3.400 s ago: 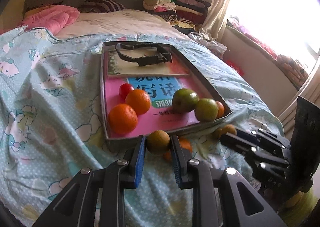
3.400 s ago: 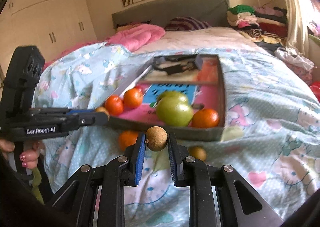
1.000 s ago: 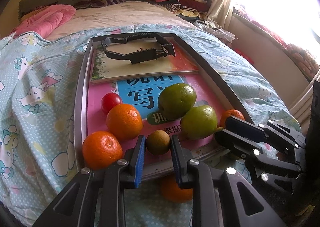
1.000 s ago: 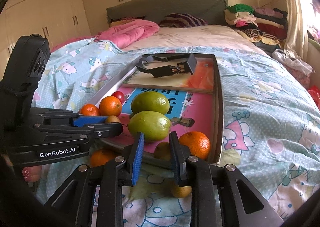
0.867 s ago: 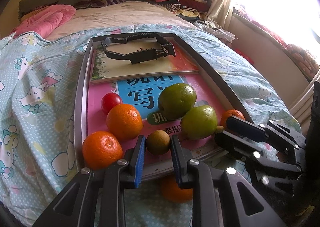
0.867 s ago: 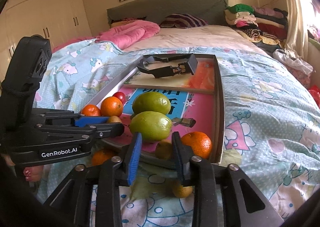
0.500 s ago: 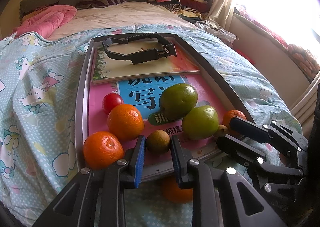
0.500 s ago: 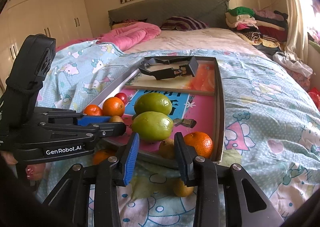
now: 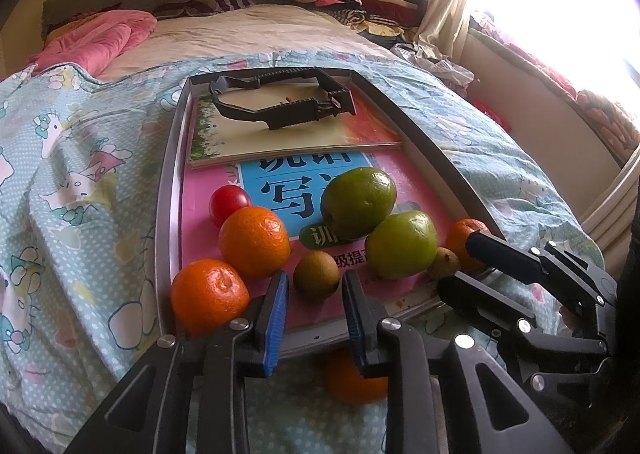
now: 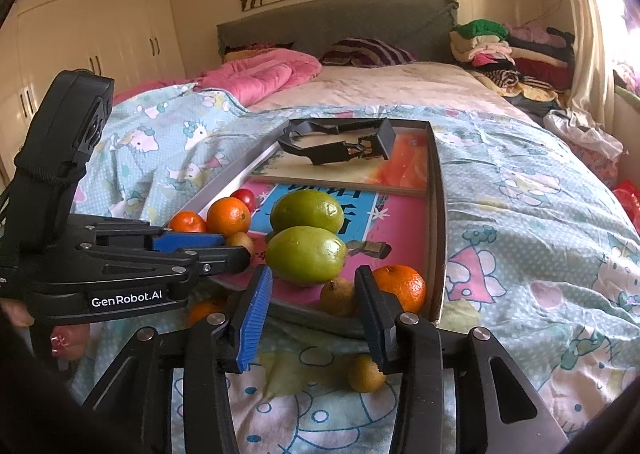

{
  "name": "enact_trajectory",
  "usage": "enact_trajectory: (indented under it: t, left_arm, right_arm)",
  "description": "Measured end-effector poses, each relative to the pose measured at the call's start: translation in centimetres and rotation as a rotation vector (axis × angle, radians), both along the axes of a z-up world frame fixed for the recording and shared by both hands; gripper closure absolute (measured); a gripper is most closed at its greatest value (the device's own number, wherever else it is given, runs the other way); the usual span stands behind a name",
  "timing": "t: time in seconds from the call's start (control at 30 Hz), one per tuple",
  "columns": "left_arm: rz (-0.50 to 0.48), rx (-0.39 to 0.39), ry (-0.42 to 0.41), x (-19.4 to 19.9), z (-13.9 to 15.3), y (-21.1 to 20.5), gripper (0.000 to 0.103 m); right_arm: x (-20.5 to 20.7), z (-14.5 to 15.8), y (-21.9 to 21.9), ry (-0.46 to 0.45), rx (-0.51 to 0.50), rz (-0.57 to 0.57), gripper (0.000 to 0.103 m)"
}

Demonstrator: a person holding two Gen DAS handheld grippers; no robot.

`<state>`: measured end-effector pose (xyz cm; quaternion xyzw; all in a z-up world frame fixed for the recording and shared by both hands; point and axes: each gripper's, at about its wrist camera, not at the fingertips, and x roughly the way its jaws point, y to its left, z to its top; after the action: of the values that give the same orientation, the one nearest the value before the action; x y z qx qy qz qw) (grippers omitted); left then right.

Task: Organize fruits
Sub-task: 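Lift both kiwis into the tray and open both tools to release them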

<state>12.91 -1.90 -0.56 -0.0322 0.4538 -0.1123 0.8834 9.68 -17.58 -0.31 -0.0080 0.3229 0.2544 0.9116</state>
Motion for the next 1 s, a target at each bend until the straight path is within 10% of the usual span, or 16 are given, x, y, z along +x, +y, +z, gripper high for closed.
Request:
enact_trajectory:
  t: [1.0]
  left_arm:
    - [0.004, -0.008, -0.075, -3.0, 2.7, 0.1, 0.045]
  right_arm:
    - [-1.6, 1.4, -1.2, -0.059, -0.005, -0.06, 0.041]
